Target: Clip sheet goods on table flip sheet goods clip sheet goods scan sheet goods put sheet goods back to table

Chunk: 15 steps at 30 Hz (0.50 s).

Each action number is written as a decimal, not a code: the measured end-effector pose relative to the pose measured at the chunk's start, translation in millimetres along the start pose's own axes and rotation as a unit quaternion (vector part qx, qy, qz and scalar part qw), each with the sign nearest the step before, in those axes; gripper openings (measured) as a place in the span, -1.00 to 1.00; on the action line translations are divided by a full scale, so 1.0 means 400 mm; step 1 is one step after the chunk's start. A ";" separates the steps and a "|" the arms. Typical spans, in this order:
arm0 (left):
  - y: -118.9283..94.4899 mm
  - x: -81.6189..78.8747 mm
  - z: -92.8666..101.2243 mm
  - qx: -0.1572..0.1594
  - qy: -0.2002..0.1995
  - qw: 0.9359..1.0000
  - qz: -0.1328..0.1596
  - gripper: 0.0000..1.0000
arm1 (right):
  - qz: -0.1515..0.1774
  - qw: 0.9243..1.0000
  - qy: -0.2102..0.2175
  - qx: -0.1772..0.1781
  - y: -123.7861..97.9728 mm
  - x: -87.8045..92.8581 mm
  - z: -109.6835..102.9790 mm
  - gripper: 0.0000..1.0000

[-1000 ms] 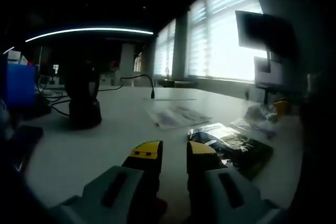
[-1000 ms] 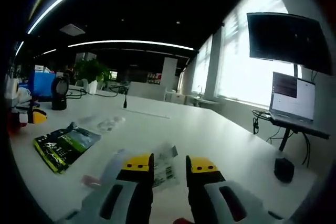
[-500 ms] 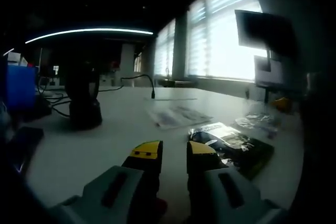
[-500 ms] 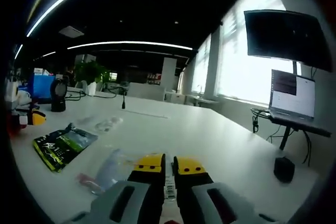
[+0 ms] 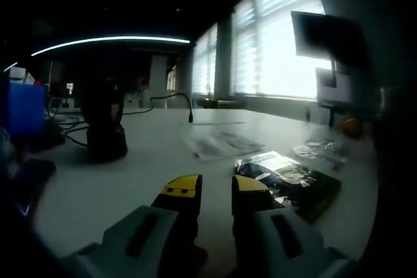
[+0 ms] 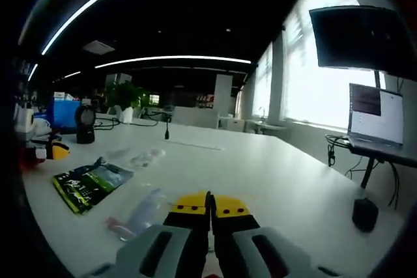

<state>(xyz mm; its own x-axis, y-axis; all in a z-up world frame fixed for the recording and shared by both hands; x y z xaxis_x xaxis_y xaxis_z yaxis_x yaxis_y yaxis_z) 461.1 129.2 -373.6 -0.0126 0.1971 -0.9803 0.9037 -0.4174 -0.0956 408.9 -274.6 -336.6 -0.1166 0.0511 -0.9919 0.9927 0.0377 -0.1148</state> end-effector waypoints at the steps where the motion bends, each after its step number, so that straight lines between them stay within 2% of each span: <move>1: 0.000 0.000 0.000 0.000 0.001 1.000 0.000 -0.77 | 0.001 1.000 -0.002 -0.003 0.001 0.000 0.000 -1.00; 6: 0.003 -0.001 0.003 0.001 0.002 1.000 0.001 -0.77 | -0.002 1.000 0.002 -0.019 0.003 0.000 0.006 -1.00; 15: 0.008 0.000 0.006 0.003 0.010 1.000 0.002 -0.76 | 0.002 0.999 -0.021 -0.026 0.003 -0.012 0.046 -1.00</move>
<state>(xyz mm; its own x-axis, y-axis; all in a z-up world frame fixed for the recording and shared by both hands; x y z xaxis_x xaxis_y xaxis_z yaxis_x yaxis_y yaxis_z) 463.0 125.5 -374.2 0.0004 0.2137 -0.9769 0.9009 -0.4241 -0.0924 411.2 -293.2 -333.0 -0.1108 0.0094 -0.9938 0.9899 0.0904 -0.1096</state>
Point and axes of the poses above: the point that each gripper's makers call its tool centre point, and the gripper's own axes: y roughly forward along the fingers, z roughly to its right, x roughly out of its underside, the point moved 10 cm from there along -y, roughly backward along the fingers, and after that the axes turned 12 degrees about y, right-handed, at the moved point
